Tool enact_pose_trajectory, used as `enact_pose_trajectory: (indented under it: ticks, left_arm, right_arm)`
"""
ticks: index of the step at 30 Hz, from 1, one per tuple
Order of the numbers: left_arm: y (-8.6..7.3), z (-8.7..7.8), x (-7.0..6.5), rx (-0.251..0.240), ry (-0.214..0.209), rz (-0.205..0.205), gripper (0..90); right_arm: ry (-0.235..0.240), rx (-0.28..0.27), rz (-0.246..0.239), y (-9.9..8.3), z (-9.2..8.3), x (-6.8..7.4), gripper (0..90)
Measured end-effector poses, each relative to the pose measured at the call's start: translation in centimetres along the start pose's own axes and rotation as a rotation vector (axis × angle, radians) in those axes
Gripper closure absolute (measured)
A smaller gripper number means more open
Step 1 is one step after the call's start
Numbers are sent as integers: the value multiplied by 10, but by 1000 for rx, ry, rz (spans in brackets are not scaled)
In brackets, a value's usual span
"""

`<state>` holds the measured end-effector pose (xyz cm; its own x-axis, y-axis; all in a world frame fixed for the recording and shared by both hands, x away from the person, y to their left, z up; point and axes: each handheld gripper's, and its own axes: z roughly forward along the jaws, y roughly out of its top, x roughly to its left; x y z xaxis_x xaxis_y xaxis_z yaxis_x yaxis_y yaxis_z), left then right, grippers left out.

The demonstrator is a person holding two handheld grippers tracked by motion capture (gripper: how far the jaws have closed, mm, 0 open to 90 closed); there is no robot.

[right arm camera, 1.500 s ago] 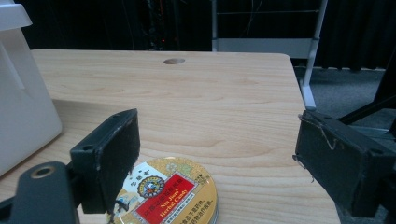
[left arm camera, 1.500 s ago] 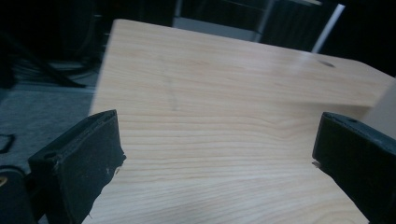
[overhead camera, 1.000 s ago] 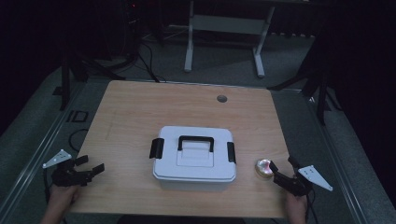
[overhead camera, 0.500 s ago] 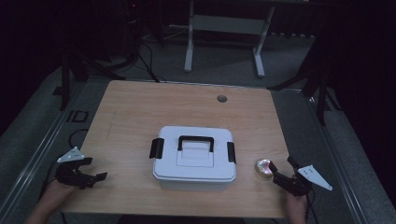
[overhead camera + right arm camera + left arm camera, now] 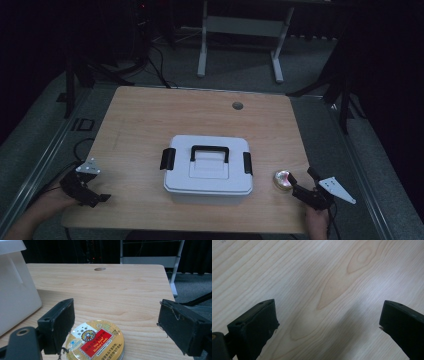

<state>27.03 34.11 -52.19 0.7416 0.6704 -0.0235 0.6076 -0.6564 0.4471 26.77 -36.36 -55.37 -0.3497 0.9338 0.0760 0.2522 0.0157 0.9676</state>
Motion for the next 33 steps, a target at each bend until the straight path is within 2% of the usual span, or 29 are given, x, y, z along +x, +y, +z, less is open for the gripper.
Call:
enact_pose_trajectory:
  ticks: [1, 2, 6, 7, 9, 11, 16, 20, 25, 33]
  left_arm:
    - [0, 0, 0, 0, 0, 0, 9]
    - [7, -1, -3, 44, 7, 37, 9]
    - [16, 0, -7, 129, 15, 97, 8]
    - [16, 0, -7, 129, 15, 97, 8]
    - [23, 2, -12, 188, 11, 140, 8]
    - [26, 3, -14, 223, -1, 149, 8]
    - [32, 3, -18, 324, 7, 200, 8]
    - [34, 0, -20, 359, -20, 195, 8]
    - [34, 1, -25, 423, -14, 202, 8]
    - [44, -6, -32, 424, -36, 225, 9]
  right_arm:
    - [0, 0, 0, 0, 0, 0, 135]
    - [0, 0, 0, 0, 0, 0, 134]
    - [0, 0, 0, 0, 0, 0, 135]
    - [0, 0, 0, 0, 0, 0, 135]
    - [1, 0, 3, 0, 0, 0, 135]
    - [3, 0, 4, 0, 0, 0, 134]
    - [2, 0, 3, 0, 0, 0, 134]
    - [3, 0, 4, 0, 0, 0, 134]
    - [4, -1, 5, 0, -1, 0, 134]
    - [4, 1, 6, 0, 0, 0, 134]
